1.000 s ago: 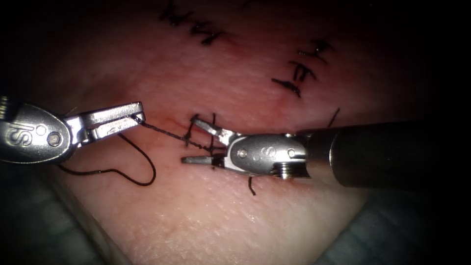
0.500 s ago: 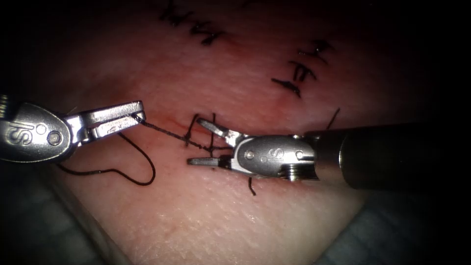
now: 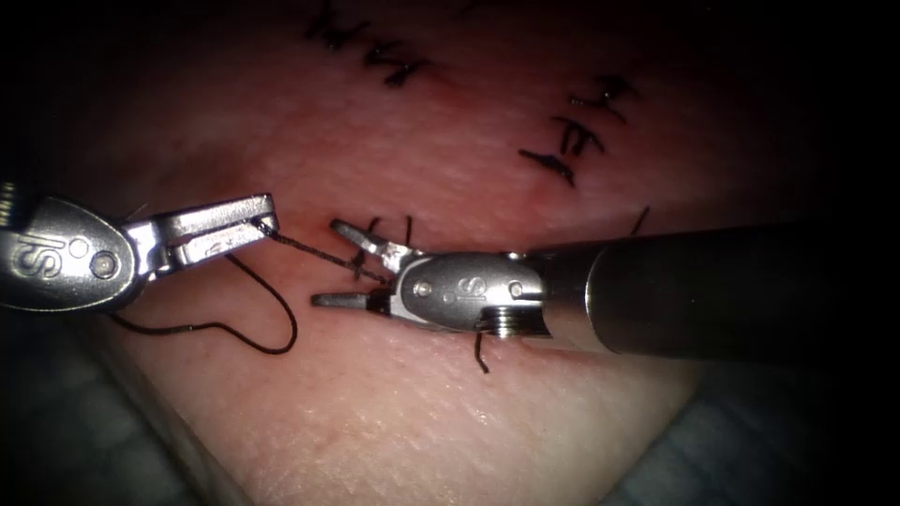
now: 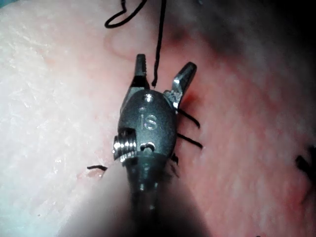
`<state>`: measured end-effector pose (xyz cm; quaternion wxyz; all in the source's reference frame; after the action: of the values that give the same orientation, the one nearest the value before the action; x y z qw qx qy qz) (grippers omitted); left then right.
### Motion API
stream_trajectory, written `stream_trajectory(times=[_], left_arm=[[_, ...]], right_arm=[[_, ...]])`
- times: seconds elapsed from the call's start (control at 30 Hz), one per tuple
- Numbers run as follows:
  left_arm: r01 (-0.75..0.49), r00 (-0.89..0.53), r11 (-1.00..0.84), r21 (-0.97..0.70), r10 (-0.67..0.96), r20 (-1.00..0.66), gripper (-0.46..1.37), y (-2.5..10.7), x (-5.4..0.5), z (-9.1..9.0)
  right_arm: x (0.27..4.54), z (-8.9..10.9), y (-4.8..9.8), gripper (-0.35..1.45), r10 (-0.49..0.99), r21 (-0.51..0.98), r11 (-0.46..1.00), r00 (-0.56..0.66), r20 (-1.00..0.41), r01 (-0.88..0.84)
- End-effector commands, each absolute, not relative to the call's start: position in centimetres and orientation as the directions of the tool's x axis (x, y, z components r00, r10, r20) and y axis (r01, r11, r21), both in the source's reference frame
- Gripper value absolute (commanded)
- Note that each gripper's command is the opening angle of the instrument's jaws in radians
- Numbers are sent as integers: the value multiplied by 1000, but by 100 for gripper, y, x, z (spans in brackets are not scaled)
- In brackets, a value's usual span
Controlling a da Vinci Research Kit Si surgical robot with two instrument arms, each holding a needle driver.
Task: Wound Closure
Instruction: With the right snips, cut the suture
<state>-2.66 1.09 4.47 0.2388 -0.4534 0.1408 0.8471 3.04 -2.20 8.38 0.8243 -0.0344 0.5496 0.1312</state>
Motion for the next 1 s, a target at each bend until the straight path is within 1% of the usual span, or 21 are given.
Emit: stream_trajectory(times=[0.03,0.17,0.2,0.23,0.27,0.33,0.47,0.6,0.87,0.9,0.93,0.97,1.0], left_arm=[[-527,-475,-850,18,277,-835,-35,109,-266,447],[-529,-473,-849,19,276,-836,-35,108,-266,447],[-529,-473,-849,19,276,-836,-35,108,-266,447],[-527,-472,-850,18,275,-838,-35,108,-266,446],[-527,-472,-849,18,275,-838,-35,107,-266,446],[-528,-472,-849,18,275,-838,-35,107,-267,446],[-527,-472,-849,18,275,-838,-35,107,-267,446],[-527,-472,-850,18,275,-838,-35,107,-266,446],[-528,-470,-849,18,274,-839,-35,107,-265,446],[-527,-470,-849,18,274,-839,-35,107,-265,446],[-527,-470,-850,18,273,-839,-35,107,-264,446],[-526,-469,-850,18,273,-840,-35,108,-263,447],[-526,-469,-850,17,273,-840,-35,108,-262,447]], right_arm=[[304,835,-219,138,180,92,964,361,-915,-249],[308,833,-218,132,180,93,964,355,-917,-250],[309,834,-219,123,179,94,965,352,-919,-245],[309,835,-220,108,176,98,968,346,-922,-232],[308,838,-223,31,167,112,976,319,-933,-185],[308,842,-225,-35,159,116,981,303,-940,-153],[309,850,-224,-35,152,97,979,319,-935,-180],[298,844,-224,-35,157,93,975,325,-932,-203],[282,836,-223,-35,160,102,976,312,-936,-194],[278,836,-225,-22,159,103,976,302,-940,-192],[277,835,-225,13,158,103,976,299,-941,-193],[275,834,-224,80,160,101,974,298,-941,-202],[273,833,-223,130,157,88,970,308,-938,-228]])
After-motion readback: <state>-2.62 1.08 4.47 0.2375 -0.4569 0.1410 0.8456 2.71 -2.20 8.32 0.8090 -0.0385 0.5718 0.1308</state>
